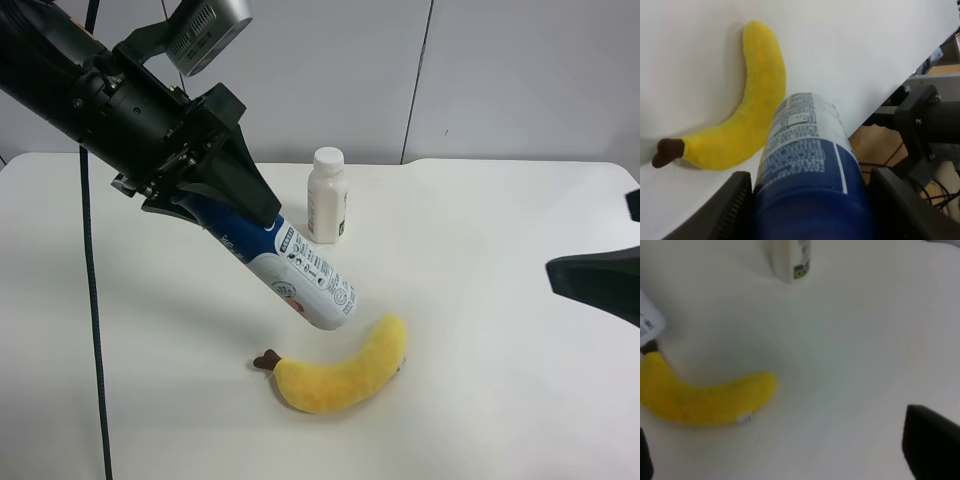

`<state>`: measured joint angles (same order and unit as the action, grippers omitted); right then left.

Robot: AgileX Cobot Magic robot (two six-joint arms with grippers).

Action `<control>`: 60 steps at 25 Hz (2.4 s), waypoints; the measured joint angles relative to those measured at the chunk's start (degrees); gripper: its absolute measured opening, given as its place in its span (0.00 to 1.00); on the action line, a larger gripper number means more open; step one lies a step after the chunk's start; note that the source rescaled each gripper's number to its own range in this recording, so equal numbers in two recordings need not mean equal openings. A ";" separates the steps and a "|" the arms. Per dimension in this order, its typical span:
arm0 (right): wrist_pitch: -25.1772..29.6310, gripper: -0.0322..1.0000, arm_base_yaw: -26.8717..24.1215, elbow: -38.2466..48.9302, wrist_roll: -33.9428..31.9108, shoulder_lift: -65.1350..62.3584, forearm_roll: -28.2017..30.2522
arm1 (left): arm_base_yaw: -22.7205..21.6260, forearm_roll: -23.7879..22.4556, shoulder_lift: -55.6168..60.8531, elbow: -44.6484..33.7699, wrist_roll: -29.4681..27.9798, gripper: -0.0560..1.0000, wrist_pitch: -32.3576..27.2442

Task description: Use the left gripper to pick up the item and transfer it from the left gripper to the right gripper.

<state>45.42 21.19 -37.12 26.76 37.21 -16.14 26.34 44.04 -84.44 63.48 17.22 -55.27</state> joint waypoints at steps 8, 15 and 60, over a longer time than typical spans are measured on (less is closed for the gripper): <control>-8.30 1.00 15.02 -5.06 8.64 16.75 0.05 | 0.00 0.07 0.00 0.00 0.00 0.05 -0.07; -14.46 1.00 19.74 -6.75 12.88 26.56 -0.06 | 0.00 1.37 0.00 0.00 0.07 0.05 -0.28; -24.17 1.00 21.16 -6.79 47.82 41.39 -35.75 | 0.00 2.08 0.00 0.00 0.56 0.05 -0.41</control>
<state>21.25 42.35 -43.90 74.58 78.60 -51.89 26.34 46.13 -84.44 63.48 17.78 -55.69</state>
